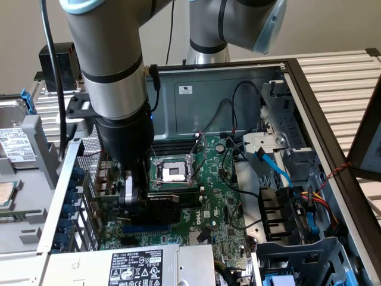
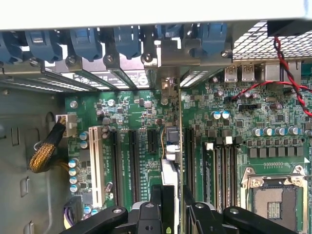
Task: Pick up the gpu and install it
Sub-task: 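Insert the gpu into the slot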
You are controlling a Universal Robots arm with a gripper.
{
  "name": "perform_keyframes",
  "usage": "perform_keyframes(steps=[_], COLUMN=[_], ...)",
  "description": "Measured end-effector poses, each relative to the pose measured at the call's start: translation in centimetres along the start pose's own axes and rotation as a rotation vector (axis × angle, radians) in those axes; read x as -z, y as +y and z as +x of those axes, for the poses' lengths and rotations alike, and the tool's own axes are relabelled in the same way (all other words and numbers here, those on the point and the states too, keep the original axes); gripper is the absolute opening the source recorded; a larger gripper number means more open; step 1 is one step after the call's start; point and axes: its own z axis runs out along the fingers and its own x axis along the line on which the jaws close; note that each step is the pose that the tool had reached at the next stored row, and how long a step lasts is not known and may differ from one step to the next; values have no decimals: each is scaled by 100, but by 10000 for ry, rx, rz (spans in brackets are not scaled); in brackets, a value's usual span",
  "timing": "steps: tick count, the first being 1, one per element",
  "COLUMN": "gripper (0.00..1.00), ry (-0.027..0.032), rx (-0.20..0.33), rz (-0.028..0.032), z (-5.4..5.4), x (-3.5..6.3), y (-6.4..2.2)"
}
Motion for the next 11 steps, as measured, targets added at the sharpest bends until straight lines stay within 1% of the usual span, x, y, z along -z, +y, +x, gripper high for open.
perform_keyframes(steps=[11], gripper=[27], ry=[-1], rx=[11], rz=[0], z=[0], x=[-12], y=[0])
